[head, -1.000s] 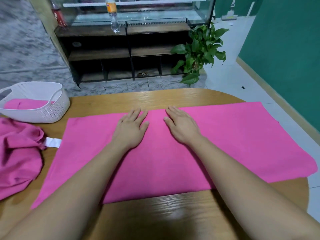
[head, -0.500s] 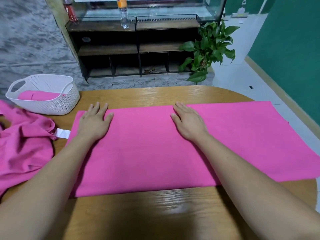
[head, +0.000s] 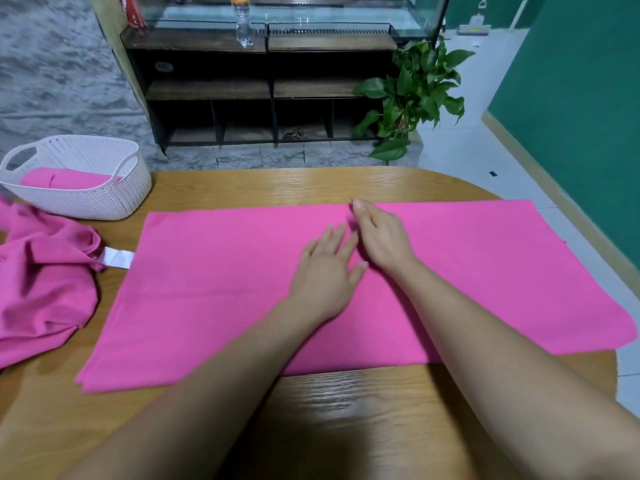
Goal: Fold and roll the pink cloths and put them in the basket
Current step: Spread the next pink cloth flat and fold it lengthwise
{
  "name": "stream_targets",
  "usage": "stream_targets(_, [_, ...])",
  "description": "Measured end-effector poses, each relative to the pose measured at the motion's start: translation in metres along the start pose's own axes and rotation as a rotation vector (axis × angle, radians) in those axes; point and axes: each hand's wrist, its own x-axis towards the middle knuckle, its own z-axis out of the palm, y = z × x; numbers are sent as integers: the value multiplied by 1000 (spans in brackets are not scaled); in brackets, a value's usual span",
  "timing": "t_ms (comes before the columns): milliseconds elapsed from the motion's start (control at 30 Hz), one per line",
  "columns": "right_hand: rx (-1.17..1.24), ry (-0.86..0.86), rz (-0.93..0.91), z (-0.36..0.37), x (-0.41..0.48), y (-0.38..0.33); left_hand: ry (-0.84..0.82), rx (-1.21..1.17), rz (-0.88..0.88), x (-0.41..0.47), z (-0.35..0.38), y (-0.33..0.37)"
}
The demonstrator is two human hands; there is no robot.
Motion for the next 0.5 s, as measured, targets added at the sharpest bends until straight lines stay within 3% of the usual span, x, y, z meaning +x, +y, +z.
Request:
stream_targets(167, [-44, -14, -23, 1, -2, -3, 0, 49, 6, -19, 2, -6])
stream_targets(500, [-112, -30, -48, 4, -2, 0, 89, 91, -153, -77, -25, -107])
